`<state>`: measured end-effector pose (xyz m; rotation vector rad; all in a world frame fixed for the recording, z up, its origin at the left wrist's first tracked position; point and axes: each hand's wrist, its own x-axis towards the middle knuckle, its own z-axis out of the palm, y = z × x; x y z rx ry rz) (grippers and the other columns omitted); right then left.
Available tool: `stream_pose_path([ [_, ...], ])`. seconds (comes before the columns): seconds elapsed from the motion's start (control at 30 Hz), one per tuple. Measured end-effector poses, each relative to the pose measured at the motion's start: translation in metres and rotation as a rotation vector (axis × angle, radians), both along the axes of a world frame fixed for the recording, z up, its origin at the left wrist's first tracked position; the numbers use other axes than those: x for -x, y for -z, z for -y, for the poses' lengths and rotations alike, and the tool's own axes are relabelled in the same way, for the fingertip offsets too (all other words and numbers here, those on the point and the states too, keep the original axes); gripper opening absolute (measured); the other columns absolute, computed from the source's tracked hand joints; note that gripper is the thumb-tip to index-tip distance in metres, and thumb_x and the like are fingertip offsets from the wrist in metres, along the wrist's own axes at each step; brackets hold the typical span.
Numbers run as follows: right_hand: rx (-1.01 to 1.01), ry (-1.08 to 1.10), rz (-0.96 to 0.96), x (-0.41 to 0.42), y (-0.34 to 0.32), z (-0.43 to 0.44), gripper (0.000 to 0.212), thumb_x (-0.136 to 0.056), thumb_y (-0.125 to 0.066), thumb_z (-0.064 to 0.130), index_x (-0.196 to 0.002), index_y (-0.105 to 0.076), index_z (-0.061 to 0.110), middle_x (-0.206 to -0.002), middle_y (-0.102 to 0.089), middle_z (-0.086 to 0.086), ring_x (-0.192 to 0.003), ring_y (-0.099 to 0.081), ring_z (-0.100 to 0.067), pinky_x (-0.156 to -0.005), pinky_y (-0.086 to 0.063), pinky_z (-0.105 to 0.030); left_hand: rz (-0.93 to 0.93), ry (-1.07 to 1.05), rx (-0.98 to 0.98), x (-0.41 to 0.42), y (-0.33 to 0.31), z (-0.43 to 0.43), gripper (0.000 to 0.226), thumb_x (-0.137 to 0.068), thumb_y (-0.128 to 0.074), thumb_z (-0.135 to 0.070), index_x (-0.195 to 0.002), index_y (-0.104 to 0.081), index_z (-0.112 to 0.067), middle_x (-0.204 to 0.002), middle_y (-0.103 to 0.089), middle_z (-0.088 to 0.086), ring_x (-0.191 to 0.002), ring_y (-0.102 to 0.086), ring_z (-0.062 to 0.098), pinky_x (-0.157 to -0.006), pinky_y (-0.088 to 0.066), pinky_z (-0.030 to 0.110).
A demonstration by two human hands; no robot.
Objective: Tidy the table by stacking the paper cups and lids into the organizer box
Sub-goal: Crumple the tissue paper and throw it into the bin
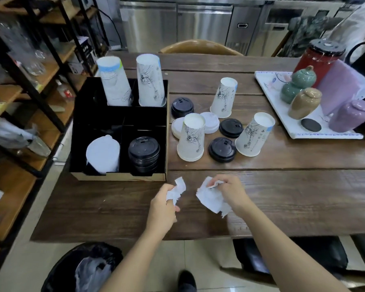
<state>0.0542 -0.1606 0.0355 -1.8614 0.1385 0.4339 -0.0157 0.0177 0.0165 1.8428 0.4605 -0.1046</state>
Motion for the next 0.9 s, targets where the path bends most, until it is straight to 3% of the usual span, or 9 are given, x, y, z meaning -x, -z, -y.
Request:
stream_pose_path([
  [0.1, -0.012, -0.024, 0.004, 0.019, -0.002, -0.03, 0.024, -0.081, -0.048, 0.002, -0.06, -0.052, 0.013, -0.062, -0.047, -0.007, -0.057, -0.045, -0.013, -0.053, -0.032, -0.025, -0.008, -0.085, 0.048, 0.024, -0.001, -0.028, 0.031, -0.087, -0.041, -0.004, -0.073, -0.052, -0.029, -0.061, -0.048, -0.002, -0.049, -0.035, 0.013, -0.047, -0.028, 0.03],
  [0.17, -0.018, -0.037, 0.022, 0.036, -0.004, -0.059, 0.044, -0.083, -0.061, 0.022, -0.044, -0.04, 0.026, -0.047, -0.036, 0.012, -0.042, -0.034, -0.004, -0.045, -0.028, -0.017, 0.008, -0.156, 0.06, 0.047, -0.007, -0.052, 0.014, -0.084, -0.049, -0.023, -0.071, -0.048, -0.024, -0.061, -0.046, -0.002, -0.051, -0.036, 0.015, -0.05, -0.029, 0.033],
  [0.3, 0.033, -0.062, 0.037, 0.074, -0.004, -0.122, 0.053, -0.082, -0.067, 0.035, -0.05, -0.026, 0.023, -0.051, -0.026, 0.006, -0.051, -0.031, -0.016, -0.053, -0.028, -0.023, 0.026, -0.342, 0.085, 0.102, -0.009, -0.1, 0.04, -0.079, -0.056, -0.049, -0.062, -0.04, -0.016, -0.06, -0.042, -0.005, -0.057, -0.037, 0.015, -0.056, -0.029, 0.032],
  [0.43, -0.03, -0.129, 0.033, 0.12, -0.001, -0.187, 0.017, -0.083, -0.065, 0.013, -0.079, -0.049, 0.019, -0.081, -0.054, -0.005, -0.068, -0.055, -0.023, -0.059, -0.045, -0.028, -0.099, -0.509, 0.118, 0.159, -0.002, -0.154, 0.033, -0.089, -0.054, -0.027, -0.057, -0.045, -0.021, -0.052, -0.042, -0.003, -0.051, -0.041, 0.019, -0.05, -0.031, 0.028],
  [0.6, -0.095, -0.241, -0.039, 0.174, 0.005, -0.267, 0.025, -0.089, -0.042, -0.011, -0.096, -0.056, 0.009, -0.084, -0.05, -0.002, -0.077, -0.054, -0.028, -0.079, -0.046, -0.041, -0.15, -0.706, 0.378, 0.229, 0.003, -0.213, 0.026, -0.085, -0.041, 0.01, -0.079, -0.055, -0.012, -0.069, -0.055, 0.003, -0.039, -0.056, -0.001, -0.039, -0.044, 0.013],
  [0.77, -0.109, -0.262, -0.213, 0.21, 0.014, -0.319, 0.02, -0.097, -0.048, 0.018, -0.08, -0.056, 0.01, -0.068, -0.047, -0.002, -0.062, -0.046, -0.015, -0.057, -0.044, -0.02, -0.195, -0.909, 0.412, 0.275, 0.014, -0.25, 0.032, -0.081, -0.038, 0.012, -0.069, -0.044, -0.017, -0.076, -0.045, 0.014, -0.056, -0.041, 0.027, -0.047, -0.047, 0.025],
  [0.8, -0.073, -0.269, -0.224, 0.214, 0.015, -0.328, 0.019, -0.094, -0.053, 0.026, -0.079, -0.057, 0.015, -0.07, -0.05, 0.0, -0.067, -0.05, -0.015, -0.062, -0.044, -0.024, -0.203, -0.93, 0.389, 0.282, 0.015, -0.254, 0.029, -0.074, -0.042, 0.007, -0.066, -0.034, -0.019, -0.076, -0.039, 0.013, -0.059, -0.032, 0.026, -0.05, -0.025, 0.026],
  [0.83, -0.026, -0.302, -0.261, 0.216, 0.019, -0.338, 0.015, -0.093, -0.055, 0.028, -0.084, -0.059, 0.016, -0.077, -0.057, -0.001, -0.078, -0.055, -0.021, -0.071, -0.045, -0.03, -0.202, -0.938, 0.383, 0.288, 0.015, -0.258, 0.03, -0.065, -0.043, 0.002, -0.068, -0.024, -0.021, -0.077, -0.034, 0.01, -0.065, -0.026, 0.026, -0.073, -0.017, 0.04],
  [0.9, 0.035, -0.412, -0.414, 0.216, 0.024, -0.358, 0.022, -0.096, -0.047, 0.014, -0.116, -0.055, 0.008, -0.118, -0.059, -0.016, -0.111, -0.053, -0.035, -0.093, -0.043, -0.042, -0.216, -0.975, 0.408, 0.297, 0.019, -0.264, 0.031, -0.057, -0.044, 0.002, -0.07, -0.028, -0.021, -0.077, -0.03, 0.01, -0.07, -0.025, 0.025, -0.059, -0.017, 0.035],
])
